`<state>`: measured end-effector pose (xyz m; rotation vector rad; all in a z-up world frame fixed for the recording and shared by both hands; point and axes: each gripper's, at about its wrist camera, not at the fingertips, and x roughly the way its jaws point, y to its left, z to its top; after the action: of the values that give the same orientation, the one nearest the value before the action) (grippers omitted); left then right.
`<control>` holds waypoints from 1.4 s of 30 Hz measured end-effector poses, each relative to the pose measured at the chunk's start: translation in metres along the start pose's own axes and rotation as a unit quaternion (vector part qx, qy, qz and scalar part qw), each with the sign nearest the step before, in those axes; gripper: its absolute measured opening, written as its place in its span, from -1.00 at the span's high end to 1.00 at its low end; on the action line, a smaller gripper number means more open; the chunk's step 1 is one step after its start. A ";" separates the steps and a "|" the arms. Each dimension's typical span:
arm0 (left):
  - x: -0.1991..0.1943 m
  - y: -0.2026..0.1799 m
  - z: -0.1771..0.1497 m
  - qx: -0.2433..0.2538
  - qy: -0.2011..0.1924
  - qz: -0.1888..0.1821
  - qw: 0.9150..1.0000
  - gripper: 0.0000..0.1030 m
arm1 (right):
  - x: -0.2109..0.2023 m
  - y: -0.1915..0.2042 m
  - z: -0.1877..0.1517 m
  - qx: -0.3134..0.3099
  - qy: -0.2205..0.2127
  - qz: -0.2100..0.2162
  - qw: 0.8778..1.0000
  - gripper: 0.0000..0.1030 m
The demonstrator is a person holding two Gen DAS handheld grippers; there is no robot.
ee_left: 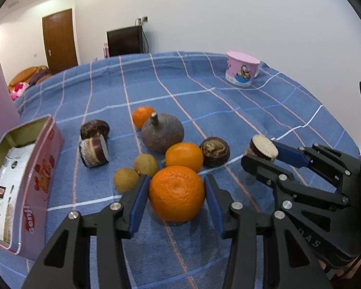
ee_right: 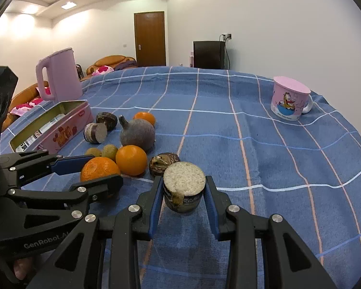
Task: Organize fruits
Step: 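Grasp the large orange with the left gripper while the right gripper holds the cake, then lift and carry the orange and cake over the pink tin tray with both grippers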
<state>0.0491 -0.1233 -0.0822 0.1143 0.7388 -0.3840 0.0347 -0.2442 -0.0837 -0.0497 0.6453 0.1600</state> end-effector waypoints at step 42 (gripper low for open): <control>-0.033 0.003 -0.009 -0.005 -0.106 0.048 0.993 0.06 | -0.029 0.009 -0.007 -0.026 -0.094 0.016 0.995 0.31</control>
<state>0.0224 -0.1086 -0.0669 0.0974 0.5229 -0.2944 0.0063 -0.2401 -0.0723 -0.0732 0.4544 0.2094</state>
